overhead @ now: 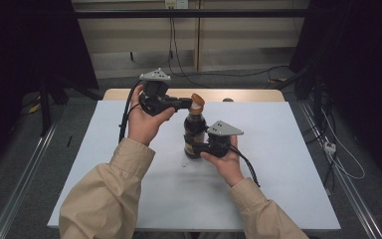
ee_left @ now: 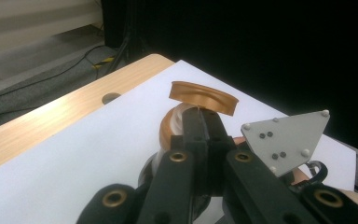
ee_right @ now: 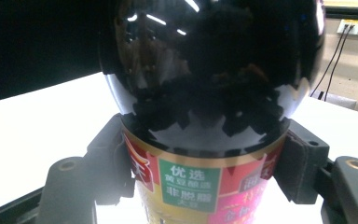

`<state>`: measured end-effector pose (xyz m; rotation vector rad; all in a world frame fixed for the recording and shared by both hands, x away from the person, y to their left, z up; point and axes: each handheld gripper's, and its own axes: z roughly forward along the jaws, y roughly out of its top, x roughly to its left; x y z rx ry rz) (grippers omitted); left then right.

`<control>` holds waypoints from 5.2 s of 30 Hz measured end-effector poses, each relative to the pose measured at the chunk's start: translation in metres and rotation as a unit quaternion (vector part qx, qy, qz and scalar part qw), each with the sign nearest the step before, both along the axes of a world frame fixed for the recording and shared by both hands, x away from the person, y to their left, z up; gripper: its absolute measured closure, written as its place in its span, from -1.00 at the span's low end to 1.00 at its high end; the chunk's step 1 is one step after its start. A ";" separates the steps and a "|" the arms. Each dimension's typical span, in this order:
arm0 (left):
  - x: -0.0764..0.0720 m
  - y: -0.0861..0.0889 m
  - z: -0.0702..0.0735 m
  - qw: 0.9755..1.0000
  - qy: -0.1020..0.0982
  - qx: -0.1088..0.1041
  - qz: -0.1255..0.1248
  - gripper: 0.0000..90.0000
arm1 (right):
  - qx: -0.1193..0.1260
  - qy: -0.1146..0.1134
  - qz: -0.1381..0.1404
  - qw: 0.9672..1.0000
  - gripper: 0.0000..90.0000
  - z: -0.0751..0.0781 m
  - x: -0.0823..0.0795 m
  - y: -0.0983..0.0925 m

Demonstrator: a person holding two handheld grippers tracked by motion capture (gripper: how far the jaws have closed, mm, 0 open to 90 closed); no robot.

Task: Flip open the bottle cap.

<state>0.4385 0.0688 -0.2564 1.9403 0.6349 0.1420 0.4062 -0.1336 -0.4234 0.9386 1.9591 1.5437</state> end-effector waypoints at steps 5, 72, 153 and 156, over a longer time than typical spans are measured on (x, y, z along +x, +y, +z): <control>0.000 0.000 0.000 1.000 0.000 -0.001 0.001 1.00 | 0.000 0.000 -0.001 1.000 -0.32 0.000 0.000 0.000; 0.001 -0.009 0.008 1.000 -0.015 -0.003 0.002 1.00 | 0.000 0.003 -0.001 1.000 -0.33 -0.001 -0.001 0.001; -0.027 0.063 -0.037 0.999 -0.014 -0.032 0.010 -0.19 | 0.027 0.062 0.014 0.998 -0.71 0.012 -0.024 -0.029; -0.031 0.069 -0.046 0.999 -0.015 -0.031 0.007 -0.24 | 0.020 0.061 0.014 0.998 -0.72 0.012 -0.030 -0.036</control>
